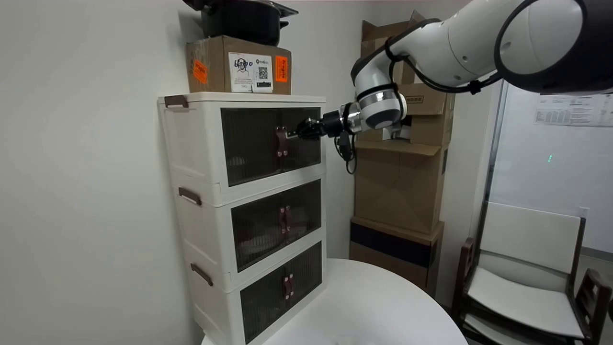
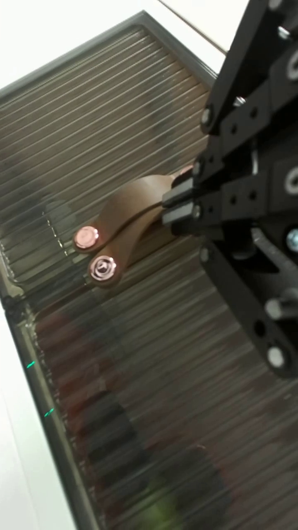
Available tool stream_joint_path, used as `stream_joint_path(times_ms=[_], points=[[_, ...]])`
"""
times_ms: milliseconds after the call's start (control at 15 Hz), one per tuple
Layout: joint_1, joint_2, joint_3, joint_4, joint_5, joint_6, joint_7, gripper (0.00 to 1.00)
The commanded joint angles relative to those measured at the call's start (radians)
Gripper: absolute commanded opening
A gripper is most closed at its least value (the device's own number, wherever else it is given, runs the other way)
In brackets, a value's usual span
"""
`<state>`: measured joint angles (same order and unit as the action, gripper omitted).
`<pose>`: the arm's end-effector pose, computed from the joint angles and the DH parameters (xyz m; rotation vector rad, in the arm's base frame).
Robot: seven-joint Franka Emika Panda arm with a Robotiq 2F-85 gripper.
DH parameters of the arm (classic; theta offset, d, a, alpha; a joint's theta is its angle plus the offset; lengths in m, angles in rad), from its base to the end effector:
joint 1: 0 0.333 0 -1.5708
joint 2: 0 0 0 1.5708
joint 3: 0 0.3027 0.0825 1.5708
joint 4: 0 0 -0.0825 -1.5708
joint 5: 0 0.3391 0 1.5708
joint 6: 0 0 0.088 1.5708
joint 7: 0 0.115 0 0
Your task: Open the top right cabinet door
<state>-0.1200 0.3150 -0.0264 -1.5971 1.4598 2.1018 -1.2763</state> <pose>0.6450 -0.0380 0.5085 -1.9631 -0.4065 -1.1253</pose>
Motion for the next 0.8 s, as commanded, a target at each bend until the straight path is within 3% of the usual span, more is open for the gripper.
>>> stream_joint_path(times_ms=[0, 467, 533, 733], points=[[0.01, -0.074, -0.016, -0.083, -0.022, 0.013, 0.015, 0.05], [0.003, -0.18, -0.044, -0.223, -0.012, 0.048, 0.013, 0.08], [0.006, -0.19, -0.048, -0.236, -0.017, 0.066, 0.015, 0.3], [0.014, -0.209, -0.048, -0.255, -0.021, 0.107, 0.014, 0.47]])
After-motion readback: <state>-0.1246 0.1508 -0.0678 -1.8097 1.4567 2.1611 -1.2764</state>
